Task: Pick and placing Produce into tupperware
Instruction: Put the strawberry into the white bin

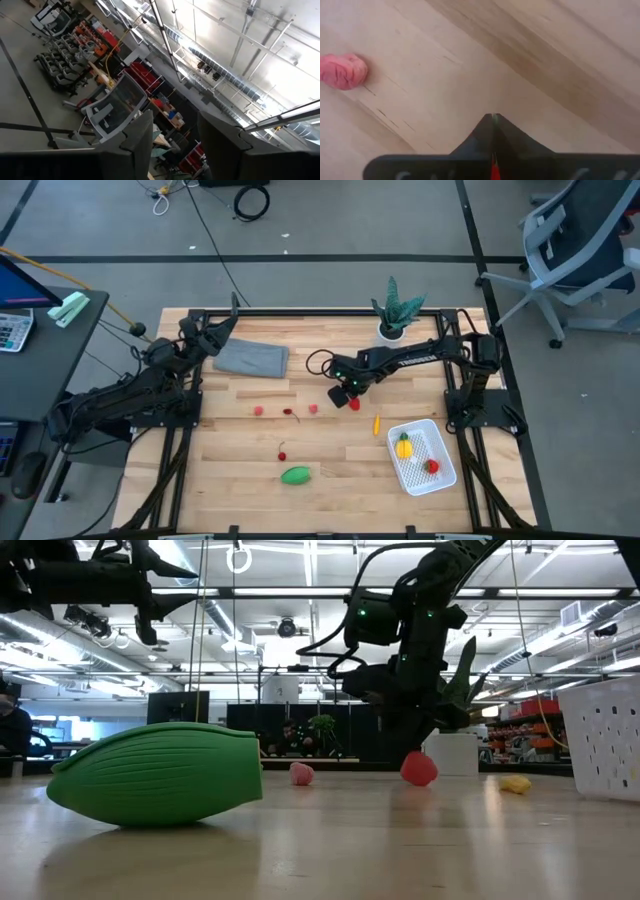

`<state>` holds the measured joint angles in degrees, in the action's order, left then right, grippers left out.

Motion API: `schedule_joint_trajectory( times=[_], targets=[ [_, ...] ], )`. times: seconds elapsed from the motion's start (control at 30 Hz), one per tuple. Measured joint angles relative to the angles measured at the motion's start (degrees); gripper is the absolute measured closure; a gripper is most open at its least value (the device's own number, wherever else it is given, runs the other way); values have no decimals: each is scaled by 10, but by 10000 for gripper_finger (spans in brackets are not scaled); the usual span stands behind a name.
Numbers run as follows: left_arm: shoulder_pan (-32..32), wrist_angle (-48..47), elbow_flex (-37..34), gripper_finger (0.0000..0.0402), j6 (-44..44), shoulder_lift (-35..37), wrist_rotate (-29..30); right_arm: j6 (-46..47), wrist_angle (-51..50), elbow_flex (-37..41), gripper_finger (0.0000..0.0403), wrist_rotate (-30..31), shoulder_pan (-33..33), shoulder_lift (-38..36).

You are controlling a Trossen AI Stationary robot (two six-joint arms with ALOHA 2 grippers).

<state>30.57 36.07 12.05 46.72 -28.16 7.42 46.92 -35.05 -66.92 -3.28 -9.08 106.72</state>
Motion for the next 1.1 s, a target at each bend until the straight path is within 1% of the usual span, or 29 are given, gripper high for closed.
schedule_joint_trajectory(
  times=[0.07, 0.17, 0.23, 0.3, 0.43, 0.57, 0.67, 0.73, 0.87, 0.93, 1.0, 1.1],
  targets=[
    [0, 0, 0, 239, 0, 0, 0, 0, -2, 0, 393, -11, 3, -7],
    [0, 0, 0, 239, 0, 0, 0, 4, -21, -12, 397, -36, 12, -39],
    [0, 0, 0, 239, 0, 0, 0, 22, -38, -23, 397, -48, 23, -75],
    [0, -2, 0, 239, 0, 0, 0, 42, -58, -31, 399, -44, 39, -120],
    [1, -8, 0, 239, 0, 0, 0, 143, -80, -31, 398, 13, 88, -221],
    [1, -19, 0, 239, 0, 0, 0, 254, -189, -30, 399, 76, 163, -296],
    [1, -32, 0, 239, 0, 0, 0, 373, -276, -30, 398, 121, 237, -328],
    [1, -39, 0, 239, 1, 0, 0, 458, -321, -30, 399, 138, 284, -336],
    [1, -51, 0, 239, 1, 0, 0, 591, -379, -30, 399, 140, 358, -330],
    [1, -52, 0, 239, 1, 0, 0, 629, -388, -30, 397, 141, 384, -318],
    [1, -57, 0, 239, 1, 0, 0, 643, -386, -30, 396, 141, 405, -302],
    [1, -60, 0, 239, 1, 0, 0, 668, -385, -30, 398, 118, 428, -271]
  ],
)
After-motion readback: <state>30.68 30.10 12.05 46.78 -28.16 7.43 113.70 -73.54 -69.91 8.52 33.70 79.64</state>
